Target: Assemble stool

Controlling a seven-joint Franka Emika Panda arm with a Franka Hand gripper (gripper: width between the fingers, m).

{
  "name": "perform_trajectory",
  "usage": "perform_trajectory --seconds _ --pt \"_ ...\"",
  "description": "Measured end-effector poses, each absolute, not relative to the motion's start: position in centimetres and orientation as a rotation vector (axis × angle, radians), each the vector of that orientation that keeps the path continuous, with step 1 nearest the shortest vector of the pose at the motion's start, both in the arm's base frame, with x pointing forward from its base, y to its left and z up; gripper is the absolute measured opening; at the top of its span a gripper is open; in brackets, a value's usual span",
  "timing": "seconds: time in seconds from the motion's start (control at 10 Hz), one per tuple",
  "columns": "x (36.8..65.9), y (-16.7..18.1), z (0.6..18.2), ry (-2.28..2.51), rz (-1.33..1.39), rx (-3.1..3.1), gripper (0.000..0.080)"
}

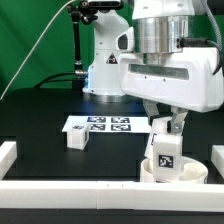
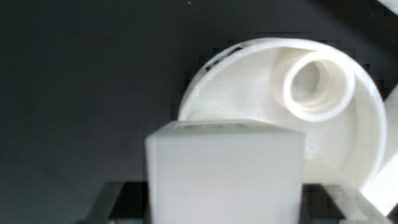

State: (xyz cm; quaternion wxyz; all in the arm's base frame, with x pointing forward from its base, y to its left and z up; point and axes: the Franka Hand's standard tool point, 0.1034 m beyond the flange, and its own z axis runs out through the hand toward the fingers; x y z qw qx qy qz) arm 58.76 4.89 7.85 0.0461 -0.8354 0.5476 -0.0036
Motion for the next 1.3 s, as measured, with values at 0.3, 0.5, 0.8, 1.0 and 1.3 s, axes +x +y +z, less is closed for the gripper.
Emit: perform_trajectory --seconds 0.3,0.5,0.8,1.0,1.3 --pt "58.9 4.6 7.9 1.91 0.004 -2.351 0.0338" --pt "59.0 3.5 7.8 2.116 0.001 -2.103 0.0338" --pt "59.1 3.8 7.7 2.335 -0.021 -1.777 0.0338" --pt "59.2 4.0 7.7 2.453 -0.011 -1.538 0.0338" --pt "59.1 4.4 7.7 2.588 0.04 -1.261 0.0338"
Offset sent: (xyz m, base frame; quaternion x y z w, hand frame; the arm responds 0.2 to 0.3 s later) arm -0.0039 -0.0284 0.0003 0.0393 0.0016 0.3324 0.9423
